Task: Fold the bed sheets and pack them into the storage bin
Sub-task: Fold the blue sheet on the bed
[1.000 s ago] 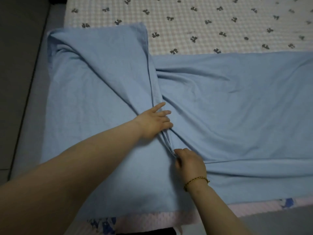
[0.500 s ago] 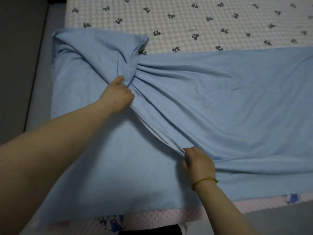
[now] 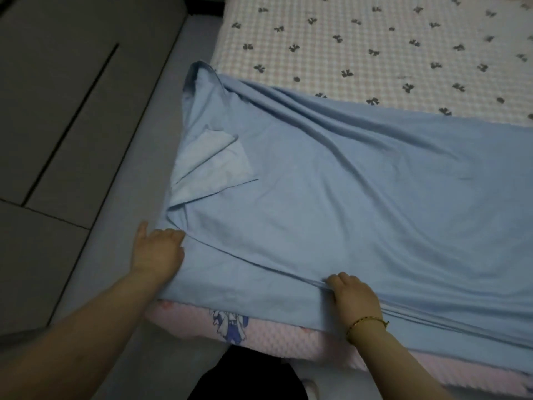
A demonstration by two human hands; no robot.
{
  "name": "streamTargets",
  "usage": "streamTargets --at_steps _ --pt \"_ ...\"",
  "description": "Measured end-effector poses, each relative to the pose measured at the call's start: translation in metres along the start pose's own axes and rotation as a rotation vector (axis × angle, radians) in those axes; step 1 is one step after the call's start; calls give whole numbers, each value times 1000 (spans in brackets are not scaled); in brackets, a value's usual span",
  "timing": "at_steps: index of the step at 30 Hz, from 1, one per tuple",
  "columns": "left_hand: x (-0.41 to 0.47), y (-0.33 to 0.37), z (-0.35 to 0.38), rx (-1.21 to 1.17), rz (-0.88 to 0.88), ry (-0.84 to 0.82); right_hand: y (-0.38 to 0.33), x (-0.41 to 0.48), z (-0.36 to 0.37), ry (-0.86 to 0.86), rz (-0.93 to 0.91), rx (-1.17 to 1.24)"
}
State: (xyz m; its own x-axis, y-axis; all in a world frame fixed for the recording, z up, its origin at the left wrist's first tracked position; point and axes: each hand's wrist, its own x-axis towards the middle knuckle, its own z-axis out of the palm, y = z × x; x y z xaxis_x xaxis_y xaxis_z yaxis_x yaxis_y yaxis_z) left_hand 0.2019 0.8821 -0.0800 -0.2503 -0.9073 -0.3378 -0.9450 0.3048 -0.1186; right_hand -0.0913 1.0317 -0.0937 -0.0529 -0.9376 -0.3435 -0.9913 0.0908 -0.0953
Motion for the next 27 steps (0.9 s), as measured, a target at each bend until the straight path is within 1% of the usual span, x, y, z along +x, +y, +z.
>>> streamTargets --at_steps 2,3,5,6,7,9,11,15,18,20,24,27 --pt "-9 1 3 -175 -142 -57 -15 4 -5 -17 1 -30" --pt "-11 3 4 -263 -167 -46 -23 6 -11 -31 6 -50" --pt "-15 2 3 -352 -158 16 -40 11 -20 -108 67 7" --pt "-13 -1 1 -393 -163 58 -46 12 -21 -159 43 17" --pt "-9 -3 -3 -434 -165 94 -53 15 -25 -226 55 79" --pt "8 -11 -12 -485 -157 151 -73 26 -26 -205 55 166" --pt "36 -18 -21 -549 -117 161 -97 43 -28 -189 71 227" --pt "105 -32 -37 -773 -88 101 -156 90 -31 -182 150 379" --pt "156 -38 -51 -893 -72 68 -192 123 -24 -193 300 476" --pt "184 -39 -60 -959 -73 38 -203 137 -22 -178 368 474" --pt "213 -36 -64 -1033 -22 -43 -208 142 -20 -246 427 509" --pt "213 -37 -57 -979 75 -71 -212 146 -25 -275 467 563"
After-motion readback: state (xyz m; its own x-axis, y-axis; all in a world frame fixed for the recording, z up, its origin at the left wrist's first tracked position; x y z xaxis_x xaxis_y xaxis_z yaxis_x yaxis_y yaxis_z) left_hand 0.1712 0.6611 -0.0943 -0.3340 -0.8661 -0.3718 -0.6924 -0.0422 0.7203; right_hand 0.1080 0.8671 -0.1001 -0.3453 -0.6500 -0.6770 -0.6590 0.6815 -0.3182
